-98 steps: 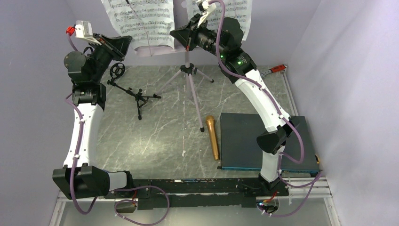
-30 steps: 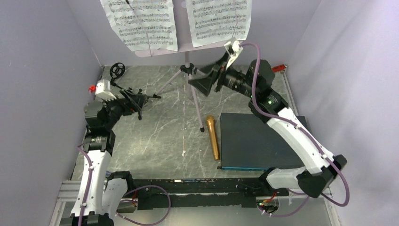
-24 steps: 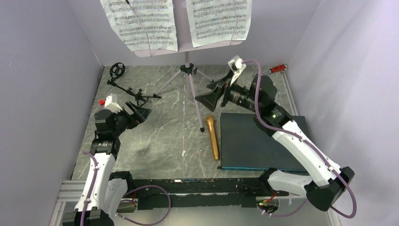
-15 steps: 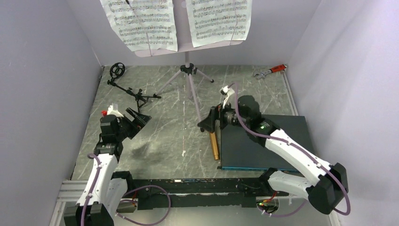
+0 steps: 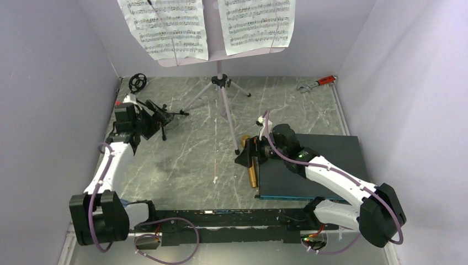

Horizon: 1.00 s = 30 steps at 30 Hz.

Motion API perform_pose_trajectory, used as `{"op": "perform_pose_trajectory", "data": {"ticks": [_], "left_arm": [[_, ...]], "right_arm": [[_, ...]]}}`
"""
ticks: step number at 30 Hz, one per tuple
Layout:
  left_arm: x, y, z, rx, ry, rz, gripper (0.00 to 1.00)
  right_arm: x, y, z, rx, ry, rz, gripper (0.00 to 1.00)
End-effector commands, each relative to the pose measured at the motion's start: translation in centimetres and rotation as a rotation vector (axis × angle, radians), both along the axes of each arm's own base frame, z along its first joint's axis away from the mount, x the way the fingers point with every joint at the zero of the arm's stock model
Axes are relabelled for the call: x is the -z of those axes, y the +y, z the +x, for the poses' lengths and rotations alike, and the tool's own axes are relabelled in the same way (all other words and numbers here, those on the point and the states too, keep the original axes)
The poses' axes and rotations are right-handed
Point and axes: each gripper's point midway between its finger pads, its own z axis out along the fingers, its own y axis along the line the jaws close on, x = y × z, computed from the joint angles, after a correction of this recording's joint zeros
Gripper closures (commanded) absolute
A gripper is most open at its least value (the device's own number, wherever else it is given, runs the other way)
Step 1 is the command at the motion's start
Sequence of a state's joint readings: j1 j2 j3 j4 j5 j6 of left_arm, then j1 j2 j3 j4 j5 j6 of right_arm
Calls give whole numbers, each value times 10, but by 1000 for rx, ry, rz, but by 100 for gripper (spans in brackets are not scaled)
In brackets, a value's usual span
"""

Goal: Set up the instrument practice props

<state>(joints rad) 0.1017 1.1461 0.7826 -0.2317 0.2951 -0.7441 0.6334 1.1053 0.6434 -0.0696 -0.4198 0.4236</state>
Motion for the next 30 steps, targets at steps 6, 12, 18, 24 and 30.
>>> {"op": "perform_pose_trajectory", "data": {"ticks": [6, 12, 18, 24, 30], "left_arm": [[-76, 34, 66, -85, -177, 52, 6], [-77, 75, 92, -251, -164, -4, 7], [-40, 116, 116, -395, -116, -162, 12], [2, 125, 150, -393, -55, -269, 18], [46, 132, 176, -408, 5, -333, 19]], "right_arm": [[4, 6, 14, 21, -36, 16, 2], [5, 6, 13, 7, -26, 6, 2], [1, 1, 10, 15, -36, -3, 2], [3, -4, 9, 27, -43, -29, 2], [9, -8, 9, 28, -41, -56, 2]]}}
